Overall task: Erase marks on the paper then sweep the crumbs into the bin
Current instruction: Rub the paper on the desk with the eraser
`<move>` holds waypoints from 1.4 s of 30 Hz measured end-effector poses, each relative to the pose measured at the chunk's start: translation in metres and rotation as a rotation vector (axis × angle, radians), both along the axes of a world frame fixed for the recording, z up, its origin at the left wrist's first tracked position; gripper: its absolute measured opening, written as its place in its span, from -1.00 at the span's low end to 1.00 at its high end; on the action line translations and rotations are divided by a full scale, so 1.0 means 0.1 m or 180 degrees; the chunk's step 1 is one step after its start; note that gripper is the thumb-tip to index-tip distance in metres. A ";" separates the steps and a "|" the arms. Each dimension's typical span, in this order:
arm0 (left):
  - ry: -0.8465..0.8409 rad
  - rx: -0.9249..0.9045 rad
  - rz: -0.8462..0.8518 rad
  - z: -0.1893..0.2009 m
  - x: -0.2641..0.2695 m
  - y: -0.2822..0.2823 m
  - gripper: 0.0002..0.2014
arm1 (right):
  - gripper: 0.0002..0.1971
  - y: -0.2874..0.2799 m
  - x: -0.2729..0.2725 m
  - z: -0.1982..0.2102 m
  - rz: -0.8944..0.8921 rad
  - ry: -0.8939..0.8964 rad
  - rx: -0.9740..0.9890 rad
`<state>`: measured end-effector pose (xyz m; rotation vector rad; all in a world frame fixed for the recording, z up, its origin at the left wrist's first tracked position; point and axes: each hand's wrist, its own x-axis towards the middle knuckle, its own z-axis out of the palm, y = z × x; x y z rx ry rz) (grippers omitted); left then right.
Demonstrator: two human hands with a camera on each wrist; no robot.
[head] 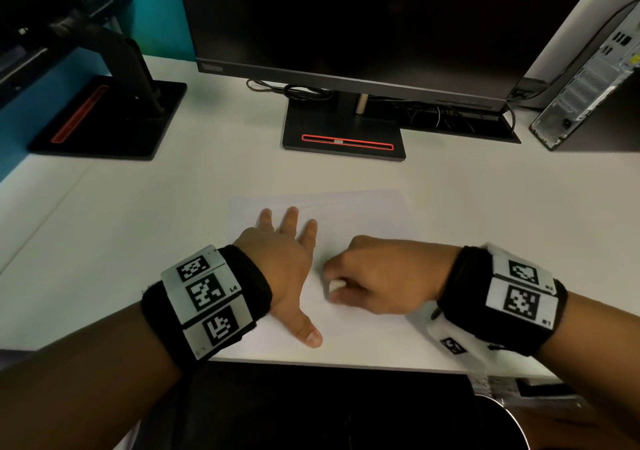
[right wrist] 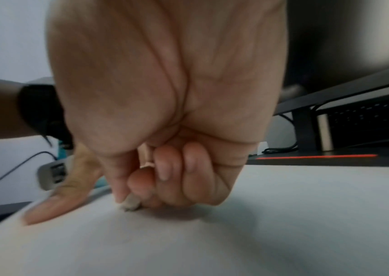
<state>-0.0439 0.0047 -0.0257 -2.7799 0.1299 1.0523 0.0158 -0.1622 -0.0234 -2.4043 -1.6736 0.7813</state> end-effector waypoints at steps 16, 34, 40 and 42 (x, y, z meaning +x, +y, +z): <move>0.0020 0.0024 -0.0036 0.02 -0.01 0.00 0.58 | -0.73 0.12 0.24 0.00 -0.0281 -0.0526 0.0101; 0.0028 0.0022 -0.0017 0.02 -0.01 0.00 0.58 | -0.76 0.15 0.32 0.00 -0.0312 -0.0519 0.0171; 0.0044 0.0024 0.0014 0.02 -0.01 0.01 0.59 | -0.80 0.12 0.17 -0.04 -0.0032 -0.0134 0.0185; 0.0028 0.0022 0.0006 0.02 -0.02 0.01 0.60 | -0.79 0.12 0.29 0.02 -0.0169 -0.0336 0.0155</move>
